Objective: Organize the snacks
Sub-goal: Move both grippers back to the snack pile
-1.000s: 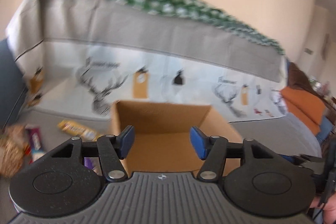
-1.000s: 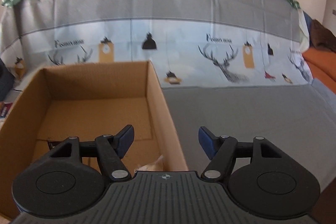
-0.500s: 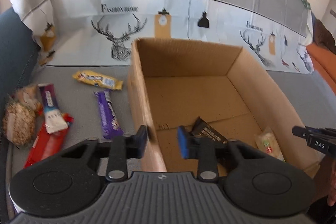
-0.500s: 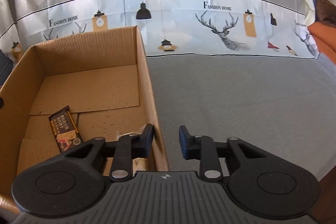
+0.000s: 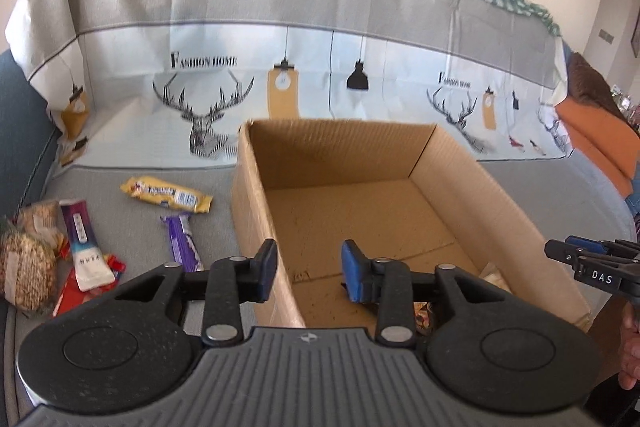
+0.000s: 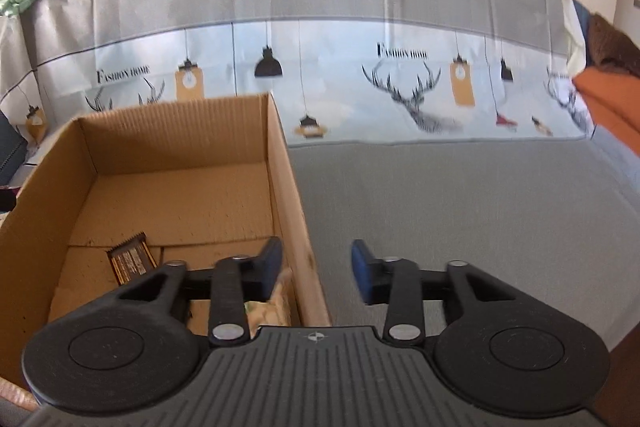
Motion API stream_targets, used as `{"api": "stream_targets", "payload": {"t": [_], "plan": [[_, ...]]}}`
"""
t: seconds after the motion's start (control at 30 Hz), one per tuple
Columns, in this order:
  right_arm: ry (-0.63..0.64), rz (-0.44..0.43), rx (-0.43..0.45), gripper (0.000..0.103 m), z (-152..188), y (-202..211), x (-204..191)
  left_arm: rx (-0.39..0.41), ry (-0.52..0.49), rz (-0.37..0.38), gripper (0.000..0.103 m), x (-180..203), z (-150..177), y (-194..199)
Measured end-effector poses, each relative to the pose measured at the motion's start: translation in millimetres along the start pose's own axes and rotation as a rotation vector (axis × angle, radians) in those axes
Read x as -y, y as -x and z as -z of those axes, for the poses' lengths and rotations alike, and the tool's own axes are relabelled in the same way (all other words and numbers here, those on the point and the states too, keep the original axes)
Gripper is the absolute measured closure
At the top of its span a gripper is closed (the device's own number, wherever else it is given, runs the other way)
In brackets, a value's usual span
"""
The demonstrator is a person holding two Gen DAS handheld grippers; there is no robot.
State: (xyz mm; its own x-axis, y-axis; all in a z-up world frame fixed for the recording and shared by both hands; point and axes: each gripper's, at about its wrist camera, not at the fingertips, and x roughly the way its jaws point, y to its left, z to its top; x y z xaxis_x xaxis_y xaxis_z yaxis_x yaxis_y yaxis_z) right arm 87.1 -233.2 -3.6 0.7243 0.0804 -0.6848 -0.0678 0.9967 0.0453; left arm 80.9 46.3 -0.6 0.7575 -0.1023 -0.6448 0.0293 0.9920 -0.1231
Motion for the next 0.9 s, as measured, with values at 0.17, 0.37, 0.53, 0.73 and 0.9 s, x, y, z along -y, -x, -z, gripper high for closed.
{"api": "stream_targets", "payload": {"t": [0.17, 0.37, 0.53, 0.73, 0.9], "plan": [[0.042, -0.01, 0.041, 0.061, -1, 7, -11, 0.049, -0.03, 0.011, 0.058, 2, 2, 8], [0.078, -0.022, 0.08, 0.061, -3, 14, -32, 0.09, -0.057, 0.014, 0.058, -5, 4, 20], [0.072, -0.056, 0.108, 0.061, -8, 20, -56, 0.076, -0.034, 0.016, 0.057, -23, 3, 29], [0.06, -0.135, 0.162, 0.06, -13, 31, -96, 0.085, 0.0, -0.033, 0.057, -52, 4, 44], [0.073, -0.237, 0.201, 0.061, -14, 39, -139, 0.087, 0.058, -0.088, 0.06, -85, 4, 58]]}}
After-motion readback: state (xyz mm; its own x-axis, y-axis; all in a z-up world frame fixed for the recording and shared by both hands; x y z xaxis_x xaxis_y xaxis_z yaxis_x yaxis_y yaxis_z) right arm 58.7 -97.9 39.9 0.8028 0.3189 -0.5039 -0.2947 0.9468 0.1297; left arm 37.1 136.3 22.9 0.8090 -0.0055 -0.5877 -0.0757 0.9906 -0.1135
